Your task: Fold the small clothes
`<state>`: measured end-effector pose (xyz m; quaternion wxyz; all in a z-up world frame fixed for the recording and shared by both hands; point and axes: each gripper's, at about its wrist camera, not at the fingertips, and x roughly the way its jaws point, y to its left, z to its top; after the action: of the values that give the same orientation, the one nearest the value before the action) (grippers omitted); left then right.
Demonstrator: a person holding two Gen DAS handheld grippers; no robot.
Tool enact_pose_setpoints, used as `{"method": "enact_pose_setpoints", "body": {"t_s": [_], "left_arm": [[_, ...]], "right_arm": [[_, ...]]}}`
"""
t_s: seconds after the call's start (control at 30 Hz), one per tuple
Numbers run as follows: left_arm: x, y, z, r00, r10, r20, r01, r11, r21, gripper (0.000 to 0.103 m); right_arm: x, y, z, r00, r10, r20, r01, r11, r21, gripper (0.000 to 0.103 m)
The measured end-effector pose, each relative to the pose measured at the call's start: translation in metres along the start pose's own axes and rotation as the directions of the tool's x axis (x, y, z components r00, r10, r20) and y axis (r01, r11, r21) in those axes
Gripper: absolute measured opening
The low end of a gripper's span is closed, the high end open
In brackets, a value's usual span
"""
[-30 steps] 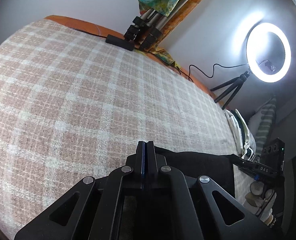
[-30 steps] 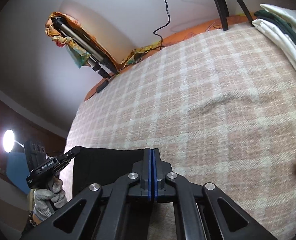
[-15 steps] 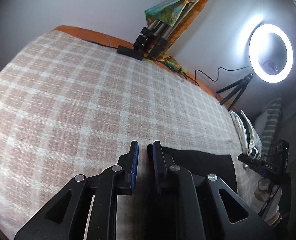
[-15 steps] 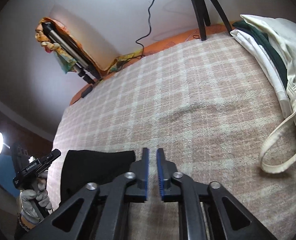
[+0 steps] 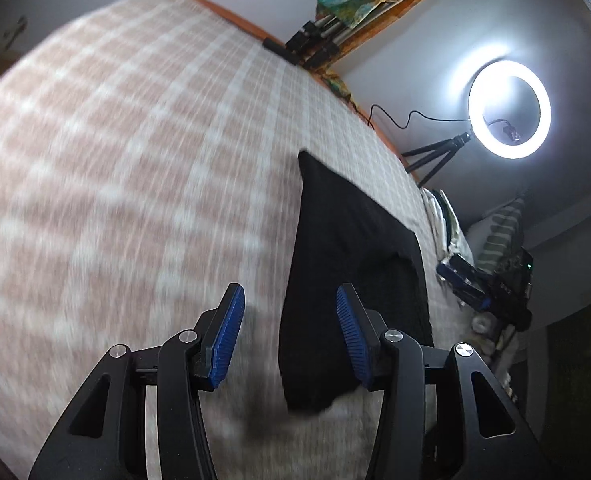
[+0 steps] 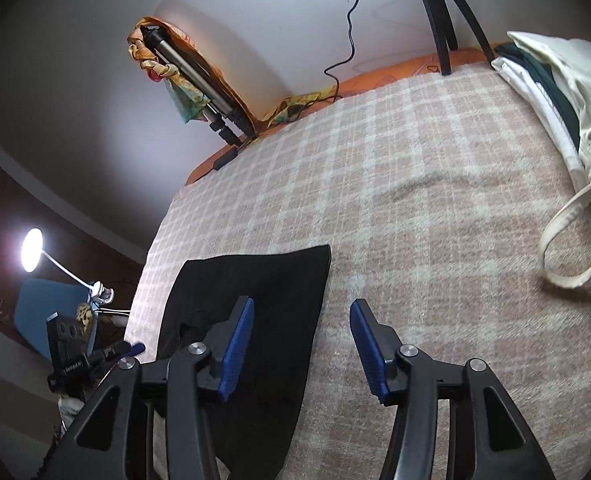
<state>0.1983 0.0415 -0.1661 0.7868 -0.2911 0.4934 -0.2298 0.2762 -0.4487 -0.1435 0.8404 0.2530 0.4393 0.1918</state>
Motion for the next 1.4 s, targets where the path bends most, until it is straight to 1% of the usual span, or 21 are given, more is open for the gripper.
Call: {"method": "enact_pose_setpoints", "body": {"t_s": [0.17,0.23,0.3,0.4,0.5,0.63,0.73,0.87,0.93,1.0,1.07,1.13,1.2,1.33,1.4], "left_arm": [[0.005,0.003,-0.028,0.998,-0.058,-0.028,0.057,0.997,-0.057,0.047],[0.007,0.003,-0.033,0.996,-0.082,-0.022,0.08,0.995,-0.064,0.047],[0.008,0.002,-0.034,0.996,-0.088,-0.008,0.087,0.993,-0.075,0.047],[0.012,0.005,-0.033,0.991,-0.133,-0.006,0.131,0.985,-0.113,0.047],[0.015,0.003,-0.033,0.991,-0.137,-0.001,0.136,0.986,-0.097,0.047],[0.024,-0.004,-0.029,0.988,-0.151,-0.005,0.15,0.983,-0.105,0.047],[0.034,-0.015,-0.025,0.989,-0.145,-0.014,0.144,0.987,-0.076,0.047],[0.048,-0.03,-0.022,0.991,-0.136,-0.02,0.135,0.99,-0.042,0.046],[0.051,-0.035,-0.022,0.991,-0.13,-0.017,0.129,0.991,-0.029,0.044],[0.055,-0.039,-0.021,0.991,-0.133,-0.024,0.133,0.991,-0.023,0.044],[0.057,-0.041,-0.02,0.992,-0.125,-0.022,0.125,0.992,-0.016,0.039],[0.064,-0.043,-0.02,0.992,-0.118,-0.04,0.118,0.993,-0.011,0.021],[0.07,-0.043,-0.02,0.994,-0.103,-0.043,0.102,0.995,-0.018,0.01],[0.072,-0.048,-0.02,0.994,-0.105,-0.03,0.105,0.994,-0.013,0.009],[0.071,-0.053,-0.019,0.995,-0.096,-0.019,0.097,0.995,0.009,0.008]], "right_arm": [[0.006,-0.011,-0.004,0.999,0.043,-0.005,-0.043,0.998,0.053,0.054],[0.01,-0.015,-0.004,0.998,0.057,-0.005,-0.056,0.996,0.075,0.054],[0.014,-0.019,-0.004,0.998,0.066,-0.007,-0.065,0.994,0.09,0.054],[0.02,-0.024,-0.002,0.997,0.077,-0.007,-0.075,0.991,0.108,0.054],[0.026,-0.028,0.0,0.996,0.09,-0.005,-0.089,0.988,0.129,0.054],[0.037,-0.032,0.005,0.995,0.101,-0.007,-0.099,0.984,0.148,0.054],[0.042,-0.03,0.009,0.993,0.117,0.003,-0.116,0.981,0.157,0.054],[0.05,-0.024,0.015,0.992,0.125,-0.005,-0.123,0.981,0.148,0.053],[0.056,-0.019,0.017,0.991,0.131,-0.009,-0.128,0.981,0.145,0.052],[0.061,-0.017,0.018,0.99,0.143,-0.011,-0.14,0.979,0.148,0.051],[0.067,-0.014,0.019,0.987,0.156,-0.02,-0.152,0.977,0.15,0.046],[0.073,-0.009,0.018,0.986,0.161,-0.04,-0.154,0.978,0.141,0.036],[0.076,-0.004,0.017,0.988,0.148,-0.05,-0.141,0.982,0.123,0.029],[0.073,0.004,0.017,0.991,0.123,-0.05,-0.119,0.989,0.087,0.013],[0.068,0.009,0.018,0.993,0.113,-0.041,-0.11,0.992,0.065,0.009]]}}
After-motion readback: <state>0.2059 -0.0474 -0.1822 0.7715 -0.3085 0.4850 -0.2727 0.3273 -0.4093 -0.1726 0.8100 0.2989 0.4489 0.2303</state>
